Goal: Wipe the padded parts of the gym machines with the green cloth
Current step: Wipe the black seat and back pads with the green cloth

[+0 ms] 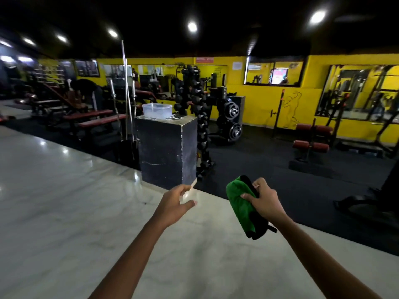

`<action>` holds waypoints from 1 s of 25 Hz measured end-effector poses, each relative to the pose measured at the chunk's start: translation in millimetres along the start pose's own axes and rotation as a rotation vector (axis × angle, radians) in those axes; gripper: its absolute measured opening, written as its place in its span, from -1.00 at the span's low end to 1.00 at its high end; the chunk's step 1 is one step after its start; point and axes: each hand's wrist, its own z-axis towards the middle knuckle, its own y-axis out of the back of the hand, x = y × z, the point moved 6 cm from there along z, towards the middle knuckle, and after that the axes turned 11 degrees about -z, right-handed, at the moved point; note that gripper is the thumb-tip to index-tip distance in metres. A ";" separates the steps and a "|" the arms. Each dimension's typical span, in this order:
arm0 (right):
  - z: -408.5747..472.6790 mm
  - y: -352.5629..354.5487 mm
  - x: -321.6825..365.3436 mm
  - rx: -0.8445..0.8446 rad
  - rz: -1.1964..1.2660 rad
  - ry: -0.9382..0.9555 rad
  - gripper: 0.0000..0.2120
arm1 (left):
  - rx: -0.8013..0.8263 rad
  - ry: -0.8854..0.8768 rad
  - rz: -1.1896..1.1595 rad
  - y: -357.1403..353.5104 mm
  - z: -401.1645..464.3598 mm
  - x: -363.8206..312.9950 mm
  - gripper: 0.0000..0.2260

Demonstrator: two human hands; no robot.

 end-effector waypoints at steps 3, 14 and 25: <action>64.4 -42.7 39.8 0.036 0.013 0.090 -0.75 | -0.062 0.007 -0.018 39.3 47.6 29.0 -0.57; 285.4 -213.1 210.4 0.122 0.033 0.256 -0.73 | -0.193 0.088 0.021 206.7 235.5 129.5 -0.58; 536.6 -339.5 311.5 0.091 0.072 0.336 -0.70 | -0.214 0.087 0.041 309.1 490.5 224.6 -0.58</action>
